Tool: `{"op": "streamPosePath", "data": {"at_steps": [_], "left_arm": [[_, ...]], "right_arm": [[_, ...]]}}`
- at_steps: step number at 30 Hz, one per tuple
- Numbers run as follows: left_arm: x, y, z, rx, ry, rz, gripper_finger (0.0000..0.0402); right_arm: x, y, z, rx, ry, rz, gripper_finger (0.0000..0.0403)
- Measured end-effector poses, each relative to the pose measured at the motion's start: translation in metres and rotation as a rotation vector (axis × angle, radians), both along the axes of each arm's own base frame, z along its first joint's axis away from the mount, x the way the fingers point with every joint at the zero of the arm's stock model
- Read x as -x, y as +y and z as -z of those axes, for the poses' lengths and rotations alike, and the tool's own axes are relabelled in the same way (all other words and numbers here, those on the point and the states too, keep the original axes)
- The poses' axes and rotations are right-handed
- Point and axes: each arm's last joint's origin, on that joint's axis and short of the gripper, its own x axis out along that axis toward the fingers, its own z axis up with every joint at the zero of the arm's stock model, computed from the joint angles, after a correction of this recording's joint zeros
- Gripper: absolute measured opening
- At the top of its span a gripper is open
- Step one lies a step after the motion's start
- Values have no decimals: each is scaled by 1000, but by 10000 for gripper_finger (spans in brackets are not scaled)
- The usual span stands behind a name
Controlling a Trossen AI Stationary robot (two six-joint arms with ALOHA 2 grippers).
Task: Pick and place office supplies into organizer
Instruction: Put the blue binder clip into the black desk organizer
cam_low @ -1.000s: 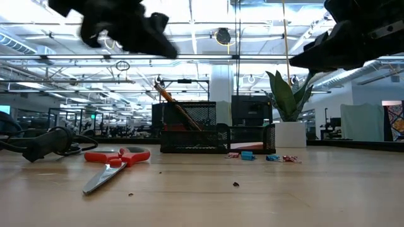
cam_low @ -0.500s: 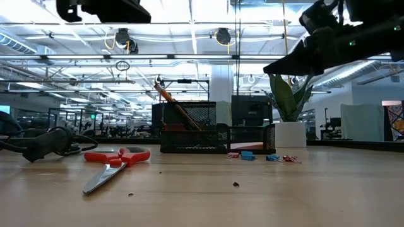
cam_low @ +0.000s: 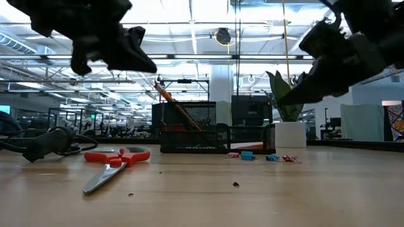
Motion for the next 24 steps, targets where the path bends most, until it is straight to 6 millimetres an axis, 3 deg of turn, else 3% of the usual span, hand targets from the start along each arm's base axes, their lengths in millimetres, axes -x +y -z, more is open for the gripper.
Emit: {"op": "streamPosePath", "data": {"at_steps": [4,8,15,24], "left_arm": [[-2,9,-1,-7,-15,-74,45],[-3,17,-3,8,-38,-101,60],[-3,25,-3,54,-50,-147,55],[-3,26,-3,134,-57,-162,40]], "right_arm": [[-3,11,6,-12,38,-137,193],[-8,19,15,-14,93,-156,214],[-20,23,32,-17,180,-140,221],[-59,31,18,-10,161,-156,216]]}}
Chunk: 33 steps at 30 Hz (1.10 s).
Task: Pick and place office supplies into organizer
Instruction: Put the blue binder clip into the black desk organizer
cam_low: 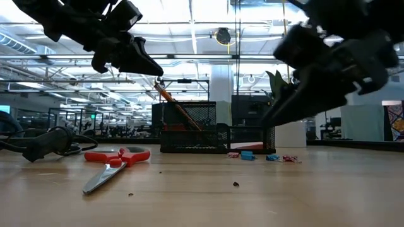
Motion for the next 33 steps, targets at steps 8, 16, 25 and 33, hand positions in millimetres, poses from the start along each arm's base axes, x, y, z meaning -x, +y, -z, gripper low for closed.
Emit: {"op": "streamPosePath", "data": {"at_steps": [8,16,25,33], "left_arm": [[0,-1,1,53,6,1,46],[-6,-13,15,166,65,73,46],[-35,-43,15,163,102,196,47],[-58,-49,17,229,141,270,47]], "right_arm": [[-20,4,-12,120,35,-111,215],[-25,-11,-35,212,-118,-63,215],[-24,-14,-52,261,-207,-69,164],[-12,-18,-54,280,-223,-2,45]]}}
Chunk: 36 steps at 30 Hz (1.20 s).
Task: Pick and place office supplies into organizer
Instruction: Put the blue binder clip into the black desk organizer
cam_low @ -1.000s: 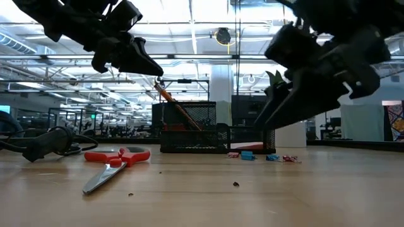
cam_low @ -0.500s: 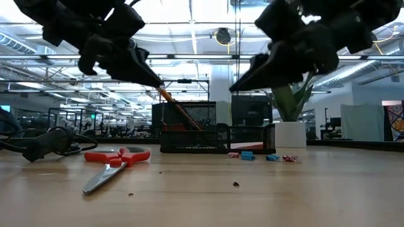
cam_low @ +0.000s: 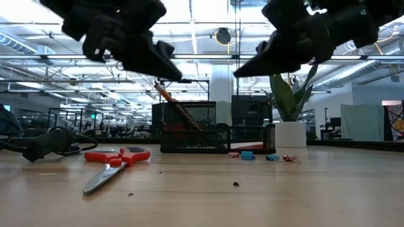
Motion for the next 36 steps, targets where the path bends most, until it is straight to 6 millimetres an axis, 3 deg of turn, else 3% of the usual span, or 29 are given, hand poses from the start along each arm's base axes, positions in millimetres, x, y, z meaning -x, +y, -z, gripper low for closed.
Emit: {"op": "streamPosePath", "data": {"at_steps": [3,7,13,19,29,36], "left_arm": [[-17,-5,-6,31,61,-17,47],[-41,-14,-8,8,179,1,47],[-71,-17,12,-1,381,86,47],[-107,-13,14,88,381,114,47],[-118,8,30,87,402,33,47],[-120,2,36,19,396,60,47]], "right_arm": [[10,-1,1,0,-10,-7,8],[23,-4,1,-29,-65,-3,14],[43,-6,-2,-63,-166,14,2],[68,-4,2,-65,-201,121,3],[89,2,7,-89,-273,52,1],[97,-1,12,-69,-267,68,2]]}}
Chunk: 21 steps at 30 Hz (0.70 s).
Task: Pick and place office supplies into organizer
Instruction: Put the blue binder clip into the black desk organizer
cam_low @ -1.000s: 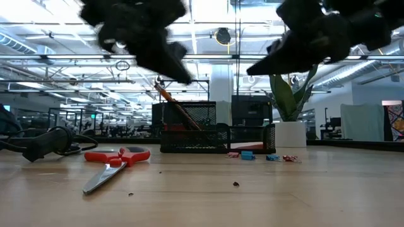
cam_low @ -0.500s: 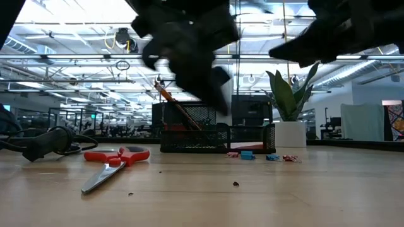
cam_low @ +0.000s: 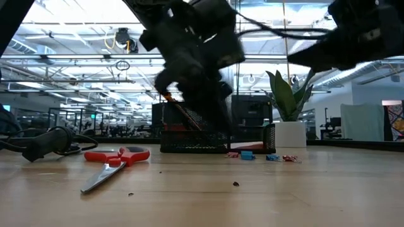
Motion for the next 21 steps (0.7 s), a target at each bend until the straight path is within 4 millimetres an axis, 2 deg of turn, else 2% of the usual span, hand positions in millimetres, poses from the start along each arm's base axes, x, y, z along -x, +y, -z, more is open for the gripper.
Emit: {"op": "streamPosePath", "data": {"at_steps": [3,6,13,16,21], "left_arm": [[6,-9,-11,-96,-18,37,47],[14,-22,-32,-167,-57,79,47],[44,-39,-81,-185,-103,127,47],[60,-46,-99,-101,-96,223,47],[82,-55,-108,154,-86,582,47]], "right_arm": [[0,0,-2,-9,-16,-2,1],[0,0,-3,-17,-35,-4,1],[0,1,-3,-22,-44,-11,4],[0,1,-3,-29,-45,-14,4],[0,2,-3,-37,-54,-36,4]]}}
